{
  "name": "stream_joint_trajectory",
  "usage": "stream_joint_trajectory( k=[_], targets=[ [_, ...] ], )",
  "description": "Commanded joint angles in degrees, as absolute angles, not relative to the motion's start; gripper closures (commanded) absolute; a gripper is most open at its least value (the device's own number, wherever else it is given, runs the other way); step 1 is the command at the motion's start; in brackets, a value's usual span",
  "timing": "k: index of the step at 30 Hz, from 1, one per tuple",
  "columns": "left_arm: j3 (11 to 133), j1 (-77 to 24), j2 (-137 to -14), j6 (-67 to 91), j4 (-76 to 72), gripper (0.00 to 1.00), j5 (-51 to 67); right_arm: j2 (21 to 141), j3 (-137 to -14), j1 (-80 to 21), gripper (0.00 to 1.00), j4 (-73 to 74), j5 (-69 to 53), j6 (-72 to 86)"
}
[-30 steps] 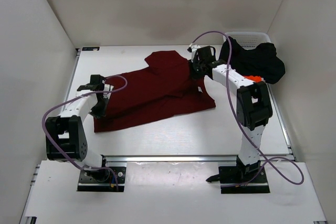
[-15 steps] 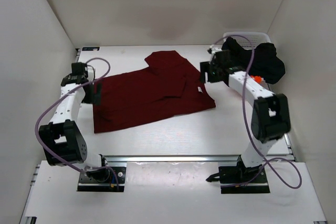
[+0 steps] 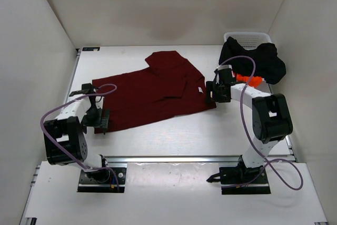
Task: Fold and stack the t-shirts
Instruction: Fold the flattened tshirt in 1/3 of the way
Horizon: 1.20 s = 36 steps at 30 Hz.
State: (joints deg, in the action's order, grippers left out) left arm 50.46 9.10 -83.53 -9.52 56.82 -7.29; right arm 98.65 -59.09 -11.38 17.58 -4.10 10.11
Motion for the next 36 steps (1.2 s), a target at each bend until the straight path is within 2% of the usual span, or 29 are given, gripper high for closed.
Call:
stream_joint_trajectory(
  k=[1,2,4,5,6,7,8,9,10,13,14,23,24,25,26,27,28,29,31,33,36],
  targets=[
    [49.7,7.9,-84.8,-8.4,53.4,0.04,-7.4,98.9,-58.1,-10.6,0.32,14.2,-6.8,13.4],
    [49.7,7.8,-85.2,-8.4,52.9,0.08,-6.8,99.4,-57.8,-10.5,0.35,13.7,-8.3,13.7],
    [49.6,7.8,-85.9,-8.4,52.7,0.15,-5.9,98.5,-56.6,-10.5,0.56,13.4,-11.1,15.0],
    [49.2,7.8,-86.5,-8.4,52.1,0.21,-5.5,97.9,-55.2,-10.5,0.61,13.4,-11.1,15.3],
    [49.3,7.5,-86.9,-8.6,51.6,0.30,-5.4,97.0,-54.2,-11.0,0.77,13.0,-10.7,15.6],
    [49.4,7.2,-87.5,-8.7,51.2,0.34,-4.3,96.8,-52.7,-11.2,0.96,12.3,-10.5,15.6],
    [49.7,6.7,-88.2,-9.0,51.4,0.45,-3.5,95.5,-51.6,-11.2,1.00,12.7,-9.9,16.2],
    [50.2,6.6,-88.7,-8.8,52.3,0.58,-2.9,94.5,-50.2,-11.0,1.00,13.5,-9.9,16.2],
    [50.4,6.2,-88.7,-9.4,52.0,0.75,-2.1,93.7,-49.7,-10.1,1.00,14.5,-9.6,16.5],
    [49.9,6.0,-87.9,-10.4,51.6,0.97,-3.8,87.2,-45.4,-7.9,1.00,17.2,-7.8,17.5],
    [49.6,6.2,-87.1,-11.2,51.3,0.99,-3.9,83.8,-42.9,-6.7,1.00,17.9,-7.3,18.1],
    [49.8,5.5,-80.3,-16.2,56.2,1.00,-2.8,60.7,-30.2,-3.3,1.00,30.1,-5.3,21.5],
    [49.8,5.5,-79.4,-16.2,57.0,1.00,-2.9,58.2,-28.3,-2.7,0.97,31.7,-5.7,23.0],
    [49.5,5.4,-78.4,-16.2,57.0,0.94,-2.5,54.6,-27.3,-2.6,0.91,32.7,-5.5,23.7],
    [49.7,6.0,-78.1,-16.1,57.0,0.83,-1.9,53.2,-26.7,-2.8,0.76,32.2,-6.3,23.9],
    [50.1,6.2,-77.4,-15.7,56.7,0.74,-0.6,50.4,-26.7,-3.4,0.66,31.2,-5.3,23.3],
    [49.8,6.5,-77.4,-15.5,55.9,0.59,-0.3,47.8,-27.2,-4.6,0.59,30.3,-3.7,23.7],
    [50.7,5.7,-78.2,-14.7,54.7,0.51,-0.3,46.9,-27.2,-4.9,0.56,30.1,-2.7,23.6],
    [51.8,4.6,-80.8,-13.8,53.2,0.47,-0.3,47.0,-30.0,-4.0,0.53,29.7,-2.0,22.4],
    [53.1,4.7,-83.8,-12.4,52.4,0.45,2.2,48.7,-32.8,-3.8,0.53,29.6,-2.4,20.7],
    [55.7,4.6,-89.3,-11.4,50.9,0.44,3.6,52.9,-38.1,-9.7,0.53,29.4,1.5,18.8]
  ],
)
